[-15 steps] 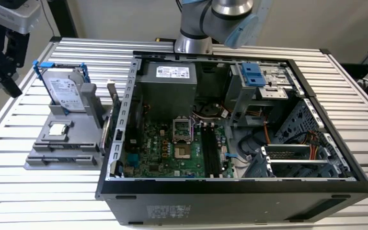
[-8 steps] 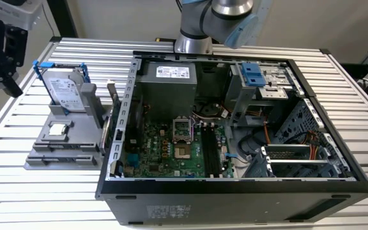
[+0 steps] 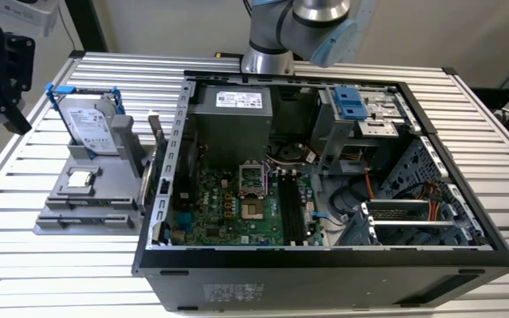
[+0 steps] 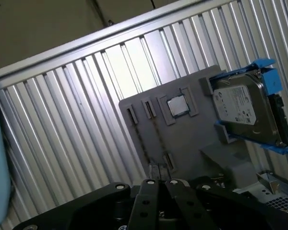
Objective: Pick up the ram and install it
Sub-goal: 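Pick up the ram and move it above insertion slot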
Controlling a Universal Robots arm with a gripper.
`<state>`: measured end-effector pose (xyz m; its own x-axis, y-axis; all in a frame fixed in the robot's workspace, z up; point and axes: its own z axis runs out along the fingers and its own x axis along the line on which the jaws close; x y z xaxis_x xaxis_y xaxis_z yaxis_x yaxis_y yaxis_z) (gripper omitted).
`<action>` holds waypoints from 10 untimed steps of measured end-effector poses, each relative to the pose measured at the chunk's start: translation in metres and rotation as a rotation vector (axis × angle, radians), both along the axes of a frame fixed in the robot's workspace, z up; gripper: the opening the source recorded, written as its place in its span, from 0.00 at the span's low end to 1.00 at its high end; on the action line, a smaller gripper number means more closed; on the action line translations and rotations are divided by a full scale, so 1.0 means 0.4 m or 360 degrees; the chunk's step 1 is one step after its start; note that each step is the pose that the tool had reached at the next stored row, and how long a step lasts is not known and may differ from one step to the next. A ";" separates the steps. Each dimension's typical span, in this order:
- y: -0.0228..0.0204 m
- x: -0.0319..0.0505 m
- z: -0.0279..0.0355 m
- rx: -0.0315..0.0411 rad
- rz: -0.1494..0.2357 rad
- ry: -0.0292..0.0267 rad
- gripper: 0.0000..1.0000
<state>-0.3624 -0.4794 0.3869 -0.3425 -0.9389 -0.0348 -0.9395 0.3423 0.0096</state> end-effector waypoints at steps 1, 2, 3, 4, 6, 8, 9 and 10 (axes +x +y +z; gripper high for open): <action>0.000 0.000 0.000 0.0000 0.0025 0.00000 0.00; 0.000 0.000 0.000 0.0000 0.0050 -0.00001 0.00; 0.000 0.000 0.000 0.0000 0.0074 -0.00002 0.00; 0.000 0.000 0.000 0.0000 0.0098 -0.00004 0.00; 0.000 0.000 0.000 0.0000 0.0149 -0.00003 0.00; 0.000 0.000 0.000 0.0000 0.0202 -0.00004 0.00; 0.000 0.000 0.000 0.0000 0.0226 -0.00004 0.00; 0.000 0.000 0.000 0.0000 0.0250 -0.00004 0.00</action>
